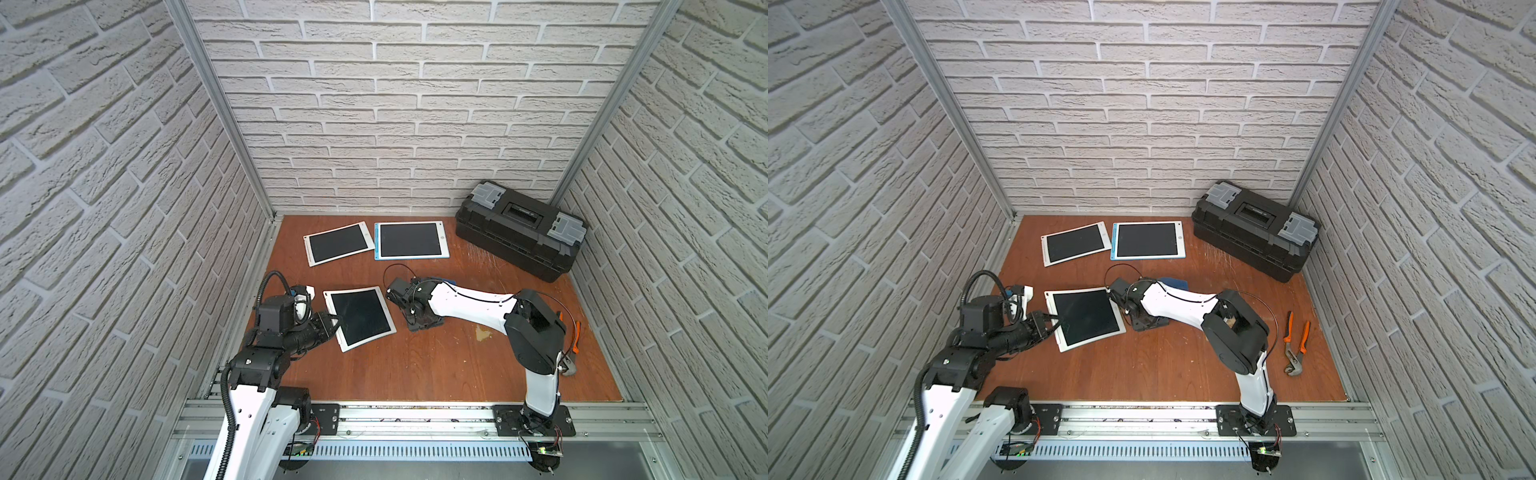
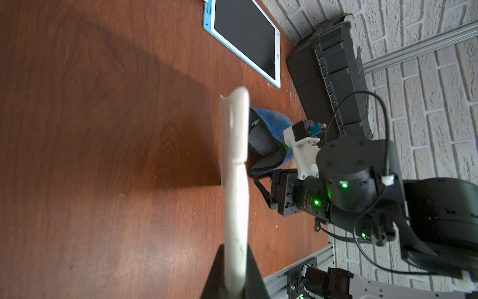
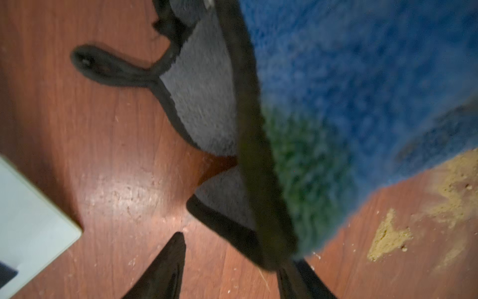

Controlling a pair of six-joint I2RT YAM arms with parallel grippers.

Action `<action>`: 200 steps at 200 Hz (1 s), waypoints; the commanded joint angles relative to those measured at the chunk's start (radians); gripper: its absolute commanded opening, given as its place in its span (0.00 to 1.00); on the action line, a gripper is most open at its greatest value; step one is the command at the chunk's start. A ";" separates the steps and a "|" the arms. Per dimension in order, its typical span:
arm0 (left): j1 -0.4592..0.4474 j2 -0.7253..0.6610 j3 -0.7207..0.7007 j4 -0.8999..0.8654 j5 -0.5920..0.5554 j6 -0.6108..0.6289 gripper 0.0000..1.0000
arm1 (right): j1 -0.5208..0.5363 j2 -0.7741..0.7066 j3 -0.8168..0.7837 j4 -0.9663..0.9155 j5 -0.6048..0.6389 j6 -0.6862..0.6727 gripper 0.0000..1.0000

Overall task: Wipe the drawing tablet
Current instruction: Adjust the cleaning item at the center of the board.

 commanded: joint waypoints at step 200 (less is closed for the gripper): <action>0.008 -0.035 0.018 -0.007 0.003 0.004 0.00 | -0.281 -0.282 0.135 -0.139 -0.146 -0.194 0.02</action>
